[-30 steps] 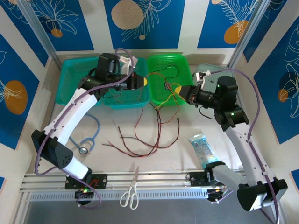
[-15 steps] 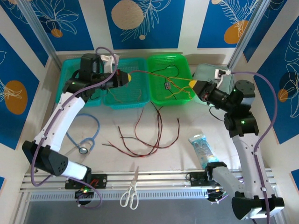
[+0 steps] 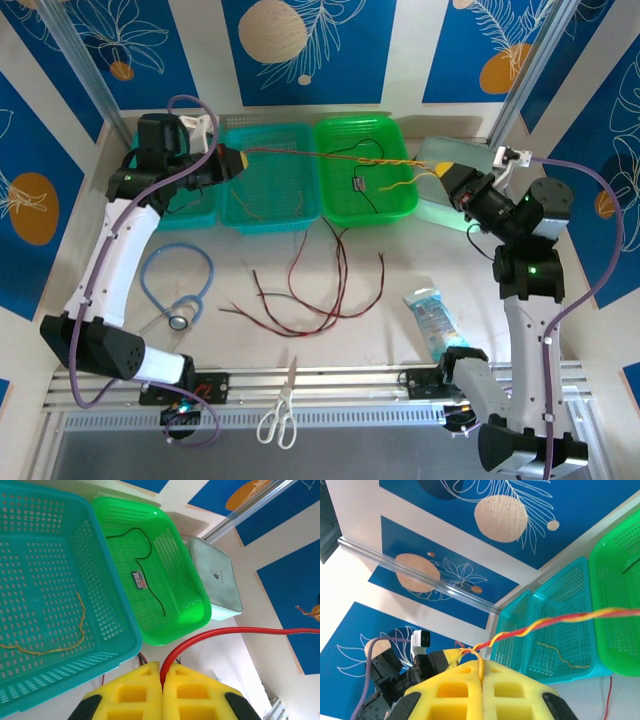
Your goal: Untangle the cables
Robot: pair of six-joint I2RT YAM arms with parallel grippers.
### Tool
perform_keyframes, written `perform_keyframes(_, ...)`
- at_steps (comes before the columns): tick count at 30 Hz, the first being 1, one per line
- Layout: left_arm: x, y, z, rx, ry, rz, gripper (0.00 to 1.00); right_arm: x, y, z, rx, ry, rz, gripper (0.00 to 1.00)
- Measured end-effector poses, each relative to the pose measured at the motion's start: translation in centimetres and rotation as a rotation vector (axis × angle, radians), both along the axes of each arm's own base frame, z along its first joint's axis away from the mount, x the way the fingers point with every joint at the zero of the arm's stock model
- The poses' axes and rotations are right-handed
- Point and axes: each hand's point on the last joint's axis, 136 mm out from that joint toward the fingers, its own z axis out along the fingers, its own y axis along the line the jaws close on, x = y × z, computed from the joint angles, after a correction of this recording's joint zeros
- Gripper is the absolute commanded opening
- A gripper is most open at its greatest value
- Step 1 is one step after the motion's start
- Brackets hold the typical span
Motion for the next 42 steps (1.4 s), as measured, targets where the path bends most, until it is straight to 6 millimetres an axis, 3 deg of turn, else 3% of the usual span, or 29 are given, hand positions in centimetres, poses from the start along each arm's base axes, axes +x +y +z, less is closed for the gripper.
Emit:
perform_keyframes(11,0.3,4.7,0.5,0.017,-0.018,0.102,0.0,0.2,-3.5,0.5,0.032,-0.001,-0.122,0.0)
perform_keyframes(18,0.6,8.2,0.1,0.015,-0.002,0.185,0.0,-0.3,-4.6,0.9,0.045,-0.008,-0.155,0.0)
perform_keyframes(28,1.0,15.2,0.7,-0.15,-0.028,0.387,0.0,-0.8,-6.5,1.0,0.064,-0.009,-0.231,0.0)
perform_keyframes(34,1.5,16.4,1.2,-0.198,-0.044,0.437,0.0,-1.0,-7.8,0.7,0.083,-0.001,-0.286,0.0)
perform_keyframes(42,1.8,19.7,1.8,-0.248,-0.095,0.56,0.0,-0.9,-9.5,-0.8,0.101,0.033,-0.359,0.0)
